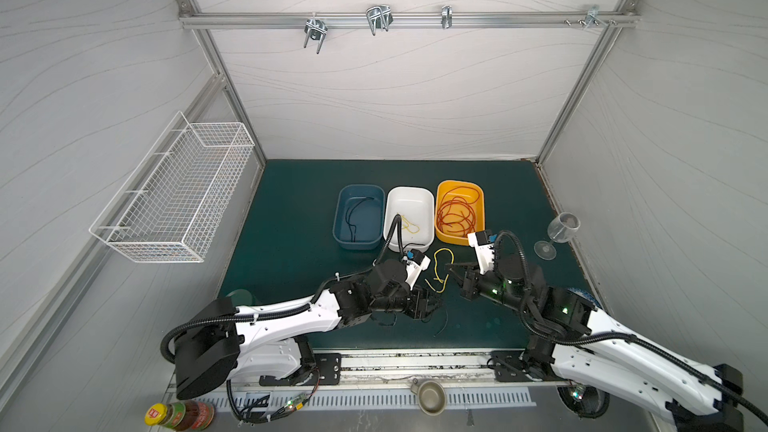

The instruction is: Untangle the cables

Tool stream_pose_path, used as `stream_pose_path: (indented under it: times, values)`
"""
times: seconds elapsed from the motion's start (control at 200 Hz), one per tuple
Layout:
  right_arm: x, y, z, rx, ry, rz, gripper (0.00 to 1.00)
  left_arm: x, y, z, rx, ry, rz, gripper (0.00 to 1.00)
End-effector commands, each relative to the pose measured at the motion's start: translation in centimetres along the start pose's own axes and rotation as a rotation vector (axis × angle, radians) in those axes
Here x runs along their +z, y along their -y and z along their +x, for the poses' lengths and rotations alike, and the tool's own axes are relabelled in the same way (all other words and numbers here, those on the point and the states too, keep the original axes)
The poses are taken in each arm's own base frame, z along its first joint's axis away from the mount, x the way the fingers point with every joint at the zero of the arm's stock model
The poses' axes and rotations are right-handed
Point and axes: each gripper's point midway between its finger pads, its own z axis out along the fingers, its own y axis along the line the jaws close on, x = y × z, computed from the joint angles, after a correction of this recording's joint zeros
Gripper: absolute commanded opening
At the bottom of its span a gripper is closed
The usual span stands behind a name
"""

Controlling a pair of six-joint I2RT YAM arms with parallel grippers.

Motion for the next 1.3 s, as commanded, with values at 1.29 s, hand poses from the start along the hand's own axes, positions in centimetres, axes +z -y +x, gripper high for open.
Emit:
stream_pose_path:
  times: [1.29]
  values:
    - [-1.5, 4.6, 4.6, 0.035, -0.063, 0.090, 0.00, -13.2, -1.8, -3.9, 0.136, 0.184, -0.320, 0.00]
